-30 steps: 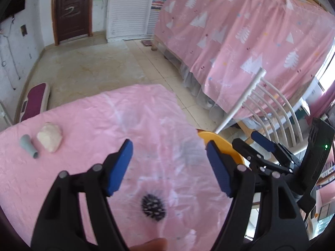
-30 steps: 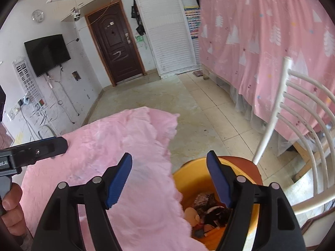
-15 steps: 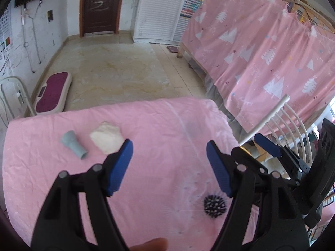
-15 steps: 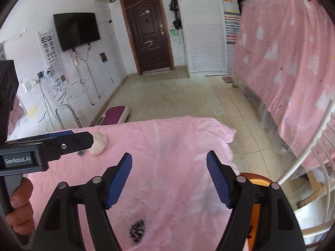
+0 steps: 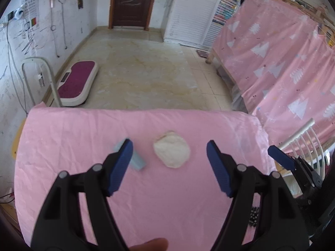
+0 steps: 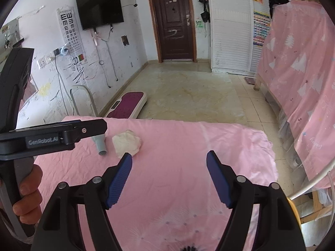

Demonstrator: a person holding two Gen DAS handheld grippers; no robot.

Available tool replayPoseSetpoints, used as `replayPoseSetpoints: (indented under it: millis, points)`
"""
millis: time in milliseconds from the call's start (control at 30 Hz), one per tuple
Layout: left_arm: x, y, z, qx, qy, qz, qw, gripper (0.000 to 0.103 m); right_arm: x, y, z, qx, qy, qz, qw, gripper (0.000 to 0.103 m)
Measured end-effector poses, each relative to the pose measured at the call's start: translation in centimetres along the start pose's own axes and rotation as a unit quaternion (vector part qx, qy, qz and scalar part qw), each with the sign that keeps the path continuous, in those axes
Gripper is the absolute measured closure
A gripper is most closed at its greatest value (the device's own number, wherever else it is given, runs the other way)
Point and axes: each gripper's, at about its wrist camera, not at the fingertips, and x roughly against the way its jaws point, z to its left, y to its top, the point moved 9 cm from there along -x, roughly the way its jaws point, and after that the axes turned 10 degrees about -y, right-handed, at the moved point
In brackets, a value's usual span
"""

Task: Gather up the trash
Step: 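Move both grippers back over the blue-grey cup and white tissue ball, then grasp the blue-grey cup with the left gripper while the right grasps the white tissue ball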

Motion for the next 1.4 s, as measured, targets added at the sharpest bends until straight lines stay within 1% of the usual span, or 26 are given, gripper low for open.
replayPoseSetpoints:
  millis: [167,200,233,367,433,567,733,767,800,867,900,933,1067,1167,1267,1300,1400]
  points:
    - [-0.4,0.3,2.7,0.017,0.032,0.003,0.9993,0.033,-1.4,0.3,2.2,0.025,0.013,0.011,1.0,0.039]
    - [-0.5,0.3,3.1,0.019,0.042,0.004,0.9989,0.033,-1.6,0.4,2.5,0.028,0.015,0.012,0.999,0.039]
    - [-0.6,0.3,3.9,0.023,0.059,0.005,0.998,0.033,-1.9,0.5,2.9,0.032,0.02,0.014,0.999,0.039]
    - [-1.5,0.1,6.0,0.042,0.093,0.021,0.9946,0.033,-3.1,0.3,4.6,0.05,0.037,0.023,0.998,0.039]
    - [-2.1,-0.1,6.9,0.05,0.106,0.032,0.9926,0.033,-3.5,0.2,5.4,0.06,0.044,0.025,0.997,0.039]
    - [-3.2,-0.3,7.9,0.056,0.118,0.048,0.9903,0.034,-4.5,0.0,7.3,0.088,0.066,0.033,0.993,0.039]
    - [-4.4,-0.6,8.2,0.059,0.115,0.063,0.9897,0.045,-5.8,-0.2,9.1,0.112,0.075,0.036,0.99,0.039]
    - [-4.4,-0.7,8.2,0.059,0.114,0.064,0.9897,0.046,-6.1,-0.2,9.4,0.115,0.076,0.038,0.99,0.039]
    - [-4.5,-0.7,8.2,0.057,0.114,0.064,0.9898,0.05,-6.4,-0.2,9.5,0.116,0.075,0.039,0.99,0.039]
    - [-4.6,-0.7,8.3,0.054,0.114,0.066,0.9898,0.062,-7.0,-0.2,9.8,0.117,0.076,0.041,0.989,0.04]
    - [-4.6,-0.8,8.4,0.053,0.113,0.066,0.9899,0.064,-7.2,-0.2,9.9,0.117,0.075,0.042,0.989,0.04]
    - [-4.6,-0.7,8.3,0.048,0.114,0.065,0.9902,0.071,-7.5,-0.1,10.0,0.117,0.073,0.043,0.989,0.041]
    - [-4.7,-0.7,8.3,0.045,0.112,0.063,0.9907,0.073,-8.3,-0.2,10.4,0.117,0.072,0.048,0.989,0.046]
    - [-4.7,-0.6,8.6,0.047,0.109,0.062,0.991,0.073,-8.9,-0.2,10.6,0.117,0.072,0.05,0.989,0.055]
    - [-4.6,-0.6,8.8,0.056,0.098,0.06,0.9917,0.073,-9.5,-0.2,10.6,0.113,0.074,0.054,0.989,0.064]
    - [-4.6,-0.5,8.7,0.058,0.095,0.06,0.9919,0.073,-9.6,-0.1,10.7,0.111,0.079,0.055,0.989,0.066]
    - [-4.4,-0.5,9.1,0.066,0.087,0.059,0.9922,0.073,-9.5,0.0,10.7,0.11,0.078,0.052,0.989,0.067]
